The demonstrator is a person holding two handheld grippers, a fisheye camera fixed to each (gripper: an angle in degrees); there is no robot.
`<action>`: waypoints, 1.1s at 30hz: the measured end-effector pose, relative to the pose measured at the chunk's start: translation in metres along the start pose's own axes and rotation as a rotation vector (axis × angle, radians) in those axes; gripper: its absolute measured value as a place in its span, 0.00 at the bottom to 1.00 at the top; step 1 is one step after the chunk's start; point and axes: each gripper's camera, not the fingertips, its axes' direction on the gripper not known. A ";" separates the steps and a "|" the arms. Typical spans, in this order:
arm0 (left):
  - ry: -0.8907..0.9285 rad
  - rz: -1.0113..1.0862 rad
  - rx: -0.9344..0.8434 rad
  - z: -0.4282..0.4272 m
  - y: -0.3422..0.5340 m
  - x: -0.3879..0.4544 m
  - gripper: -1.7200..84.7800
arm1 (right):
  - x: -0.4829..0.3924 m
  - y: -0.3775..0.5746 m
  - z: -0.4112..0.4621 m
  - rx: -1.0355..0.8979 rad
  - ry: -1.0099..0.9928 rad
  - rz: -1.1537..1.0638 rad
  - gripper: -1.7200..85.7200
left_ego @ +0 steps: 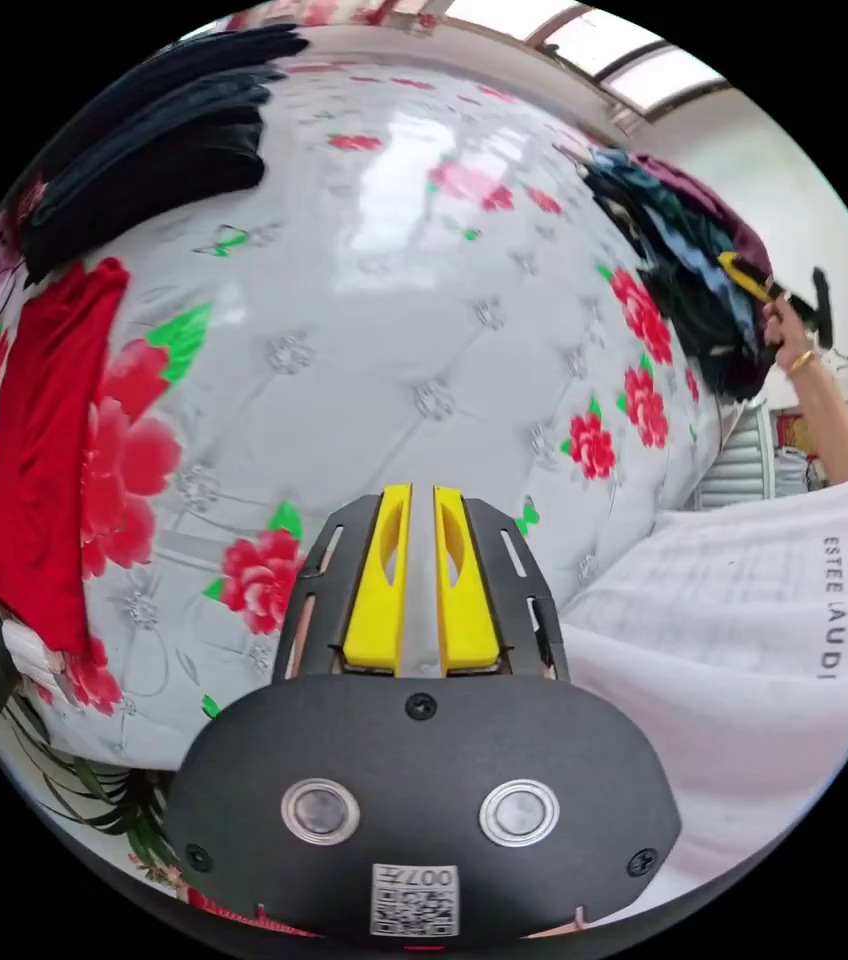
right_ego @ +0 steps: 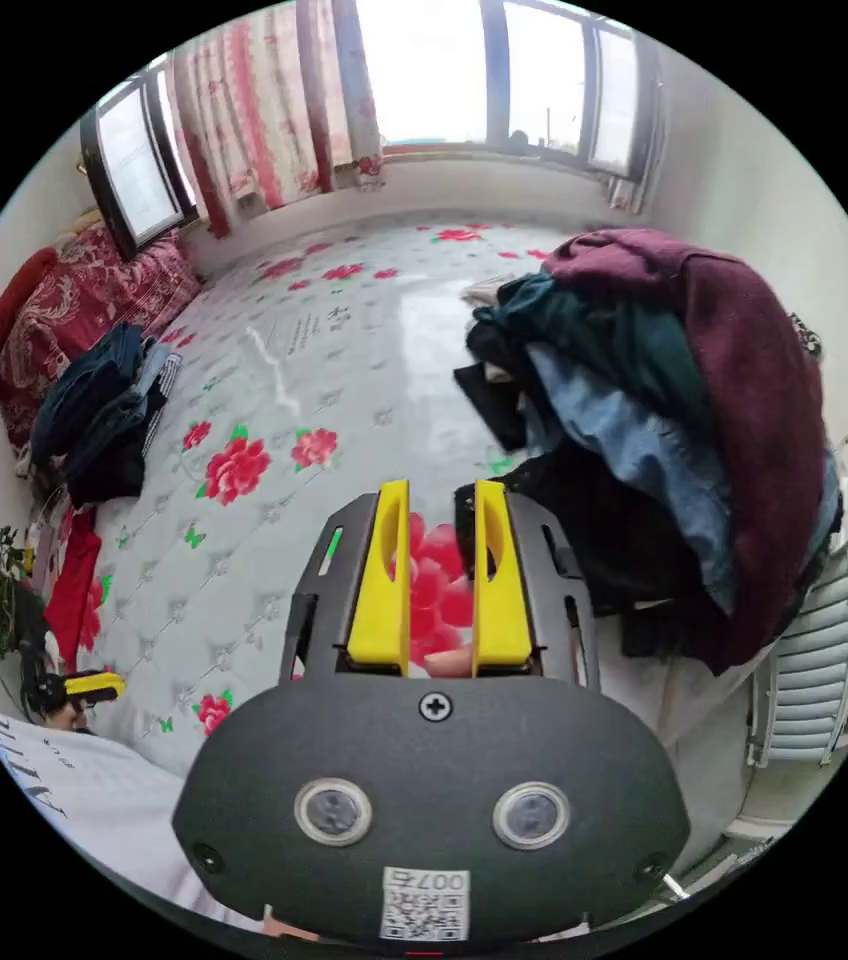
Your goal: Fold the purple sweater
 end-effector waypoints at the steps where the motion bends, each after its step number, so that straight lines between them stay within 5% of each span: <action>1: -0.013 0.011 -0.023 0.003 0.001 0.008 0.07 | 0.032 -0.006 -0.029 0.085 0.105 0.046 0.14; 4: -0.085 0.084 -0.147 0.027 0.005 0.043 0.07 | 0.102 -0.010 -0.074 0.190 0.265 0.185 0.15; 7: -0.193 0.133 -0.134 0.024 0.011 0.062 0.06 | 0.166 -0.001 -0.071 0.099 0.248 0.338 0.13; 10: -0.211 0.132 -0.128 0.022 0.022 0.065 0.06 | 0.210 0.024 -0.033 -0.086 -0.010 0.459 0.07; 12: -0.147 0.013 -0.089 0.017 0.036 0.055 0.09 | 0.214 0.040 -0.026 -0.028 -0.300 0.471 0.04; 19: 0.014 -0.062 0.289 -0.032 0.108 0.072 0.09 | 0.074 0.064 -0.045 0.058 -0.663 0.043 0.02; 26: 0.031 0.098 0.450 -0.077 0.149 0.106 0.16 | -0.208 0.158 -0.063 -0.267 -1.097 -0.625 0.03; 33: -0.256 -0.249 0.465 -0.110 0.249 0.037 0.13 | -0.286 0.216 -0.081 -0.401 -1.242 -0.925 0.05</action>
